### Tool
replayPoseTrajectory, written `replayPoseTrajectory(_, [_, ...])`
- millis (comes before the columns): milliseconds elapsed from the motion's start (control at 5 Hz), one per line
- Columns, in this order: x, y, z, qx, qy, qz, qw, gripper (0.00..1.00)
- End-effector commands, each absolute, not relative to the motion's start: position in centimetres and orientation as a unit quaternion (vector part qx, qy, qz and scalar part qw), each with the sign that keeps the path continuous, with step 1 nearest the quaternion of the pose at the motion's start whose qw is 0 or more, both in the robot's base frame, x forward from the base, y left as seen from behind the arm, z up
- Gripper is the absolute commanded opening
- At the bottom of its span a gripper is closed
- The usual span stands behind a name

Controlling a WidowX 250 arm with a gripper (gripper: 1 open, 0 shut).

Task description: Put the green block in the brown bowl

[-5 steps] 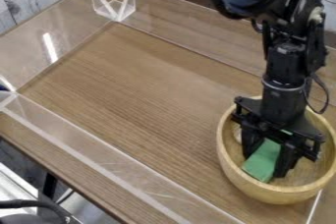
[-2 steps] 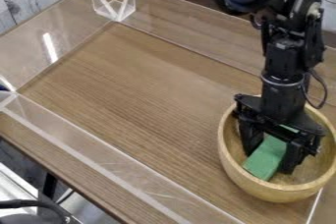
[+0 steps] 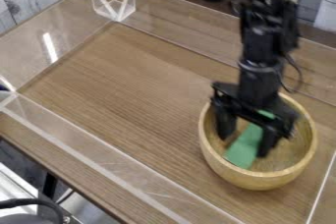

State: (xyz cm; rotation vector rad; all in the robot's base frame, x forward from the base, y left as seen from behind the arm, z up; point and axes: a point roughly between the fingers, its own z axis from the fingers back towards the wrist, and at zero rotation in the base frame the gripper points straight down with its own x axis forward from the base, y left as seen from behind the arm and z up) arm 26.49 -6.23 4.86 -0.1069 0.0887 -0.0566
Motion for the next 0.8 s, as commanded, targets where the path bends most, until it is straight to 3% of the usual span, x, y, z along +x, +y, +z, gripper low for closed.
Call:
replayPoseTrajectory(0, [26.6,-7.9,6.2,-0.058,0.016,-0.042,0.997,1.0])
replayPoseTrajectory(600, [26.7,-7.0,8.1,-0.051,0.0,-0.033,0.998,1.0])
